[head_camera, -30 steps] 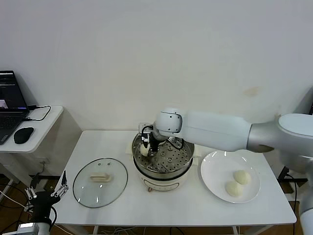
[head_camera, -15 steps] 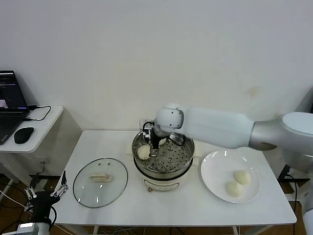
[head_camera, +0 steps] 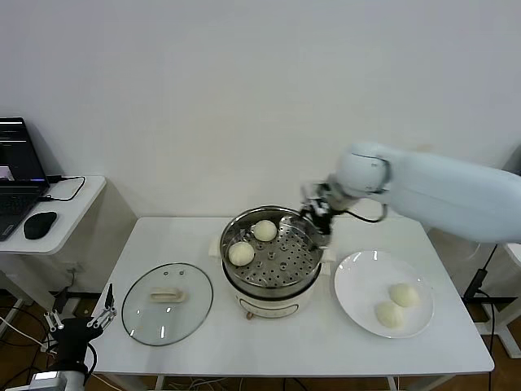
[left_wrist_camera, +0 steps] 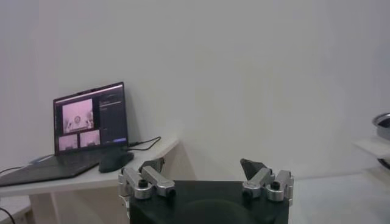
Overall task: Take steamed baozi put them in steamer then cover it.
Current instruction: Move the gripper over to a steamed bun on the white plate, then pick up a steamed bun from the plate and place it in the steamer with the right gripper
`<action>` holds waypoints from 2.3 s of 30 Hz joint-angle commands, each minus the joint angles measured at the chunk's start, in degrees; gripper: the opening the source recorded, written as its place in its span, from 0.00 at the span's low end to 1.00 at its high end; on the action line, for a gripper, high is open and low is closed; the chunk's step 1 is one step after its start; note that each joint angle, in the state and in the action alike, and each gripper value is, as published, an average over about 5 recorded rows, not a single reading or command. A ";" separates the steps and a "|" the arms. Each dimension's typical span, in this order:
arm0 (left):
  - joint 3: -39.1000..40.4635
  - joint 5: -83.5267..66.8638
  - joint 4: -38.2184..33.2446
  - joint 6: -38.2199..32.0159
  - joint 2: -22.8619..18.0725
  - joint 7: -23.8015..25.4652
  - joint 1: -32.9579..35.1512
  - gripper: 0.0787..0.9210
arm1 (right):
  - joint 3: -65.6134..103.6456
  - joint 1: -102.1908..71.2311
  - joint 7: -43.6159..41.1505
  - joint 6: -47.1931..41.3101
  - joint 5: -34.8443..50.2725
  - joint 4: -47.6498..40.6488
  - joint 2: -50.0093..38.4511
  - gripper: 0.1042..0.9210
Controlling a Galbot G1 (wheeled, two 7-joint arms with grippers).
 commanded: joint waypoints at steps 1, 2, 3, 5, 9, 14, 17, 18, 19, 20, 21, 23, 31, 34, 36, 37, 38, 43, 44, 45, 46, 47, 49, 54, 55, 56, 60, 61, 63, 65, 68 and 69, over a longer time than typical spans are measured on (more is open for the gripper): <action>0.46 0.24 0.24 0.00 -0.04 0.02 -0.08 0.88 | -1.20 -1.17 -5.70 7.71 -13.39 10.46 -22.60 0.88; 0.59 0.32 0.26 0.00 -0.11 0.02 -0.08 0.88 | -1.37 -2.13 -5.46 7.98 -14.63 10.73 -23.79 0.88; 0.72 0.41 0.27 0.00 -0.18 0.02 -0.07 0.88 | -1.54 -3.07 -5.17 8.18 -15.82 10.95 -24.94 0.88; 0.92 0.55 0.31 0.00 -0.34 0.02 -0.04 0.88 | -1.58 -5.45 -4.52 8.32 -17.83 11.16 -26.62 0.88; 1.13 0.77 0.42 0.00 -0.68 0.00 0.09 0.88 | 0.49 -12.26 -2.67 8.43 -20.55 10.94 -28.45 0.88; 1.20 1.01 0.45 -0.02 -0.92 -0.01 0.42 0.88 | 10.69 -25.87 -0.48 8.64 -22.44 9.93 -29.63 0.88; 1.18 1.17 0.39 -0.01 -1.01 -0.01 0.57 0.88 | 16.04 -33.06 0.59 8.59 -23.01 9.15 -29.12 0.88; 1.16 1.24 0.38 -0.01 -1.04 -0.01 0.62 0.88 | 17.77 -35.52 1.00 8.57 -23.14 8.79 -28.74 0.88; 1.14 1.29 0.37 0.00 -1.06 -0.01 0.67 0.88 | 19.50 -37.78 1.39 8.56 -23.22 8.40 -28.30 0.88; 1.12 1.35 0.39 0.00 -1.07 -0.01 0.72 0.88 | 21.36 -40.11 1.78 8.57 -23.34 7.95 -27.77 0.88; 1.08 1.39 0.41 0.00 -1.08 -0.01 0.79 0.88 | 23.29 -42.31 2.22 8.58 -23.44 7.40 -27.21 0.88; 0.97 1.43 0.47 0.00 -1.07 -0.02 0.95 0.88 | 26.53 -45.94 2.97 8.63 -23.71 6.07 -25.88 0.88; 0.53 1.44 0.76 -0.02 -1.04 -0.02 1.15 0.88 | 31.48 -51.94 5.20 8.86 -24.80 1.29 -20.38 0.88; 0.55 1.46 0.98 -0.02 -1.11 -0.01 1.05 0.88 | 32.46 -52.39 5.71 8.77 -25.05 -0.04 -19.03 0.88; 0.57 1.49 1.10 -0.03 -1.17 0.00 0.98 0.88 | 32.60 -52.22 5.79 8.66 -25.03 -0.69 -18.45 0.88; 0.57 1.50 1.16 -0.02 -1.19 -0.01 0.94 0.88 | 32.60 -52.14 5.77 8.60 -25.01 -0.94 -18.24 0.88; 0.57 1.51 1.23 -0.03 -1.21 -0.01 0.91 0.88 | 32.57 -52.09 5.74 8.52 -24.99 -1.11 -18.10 0.88; 0.48 1.50 1.46 -0.04 -1.24 -0.02 0.78 0.88 | 32.51 -52.04 5.61 8.01 -25.21 -1.91 -17.66 0.85; 0.47 1.50 1.50 -0.04 -1.24 -0.02 0.77 0.88 | 32.52 -52.01 5.55 7.96 -25.24 -2.07 -17.61 0.84; 0.48 1.50 1.53 -0.04 -1.26 -0.02 0.76 0.88 | 32.53 -51.98 5.51 7.93 -25.26 -2.26 -17.56 0.83; 0.48 1.51 1.56 -0.04 -1.28 -0.03 0.73 0.88 | 32.54 -51.95 5.48 7.89 -25.28 -2.46 -17.49 0.82; 0.49 1.51 1.58 -0.04 -1.31 -0.04 0.71 0.88 | 32.55 -51.93 5.45 7.86 -25.31 -2.70 -17.41 0.80; 0.50 1.53 1.62 -0.04 -1.36 -0.04 0.67 0.88 | 32.57 -51.93 5.43 7.83 -25.37 -3.24 -17.17 0.78; 0.38 1.50 1.45 -0.04 -1.30 -0.04 0.75 0.88 | 32.78 -51.94 5.29 7.64 -25.26 -4.14 -16.56 0.73; 0.33 1.49 1.41 -0.04 -1.28 -0.04 0.77 0.88 | 32.80 -51.89 5.20 7.58 -25.17 -4.15 -16.53 0.71; 0.30 1.48 1.39 -0.04 -1.28 -0.04 0.79 0.88 | 32.81 -51.84 5.09 7.50 -25.08 -4.12 -16.54 0.70; 0.27 1.45 1.23 -0.06 -1.35 -0.05 0.86 0.88 | 32.78 -51.61 4.69 7.29 -24.68 -4.11 -16.56 0.65; 0.27 1.45 1.17 -0.07 -1.38 -0.05 0.88 0.88 | 32.77 -51.58 4.63 7.28 -24.57 -4.13 -16.53 0.64; 0.28 1.45 1.06 -0.08 -1.43 -0.05 0.94 0.88 | 32.81 -51.51 4.53 7.21 -24.39 -4.12 -16.45 0.63; 0.24 1.44 0.93 -0.08 -1.41 -0.06 0.99 0.88 | 32.85 -51.38 4.45 7.12 -24.17 -3.95 -16.45 0.62; 0.05 1.35 0.66 -0.07 -1.32 -0.07 1.04 0.88 | 32.87 -50.72 4.21 6.92 -23.50 -3.40 -16.67 0.60; -0.02 1.31 0.56 -0.06 -1.29 -0.07 1.05 0.88 | 32.85 -50.35 4.10 6.81 -23.22 -3.16 -16.79 0.59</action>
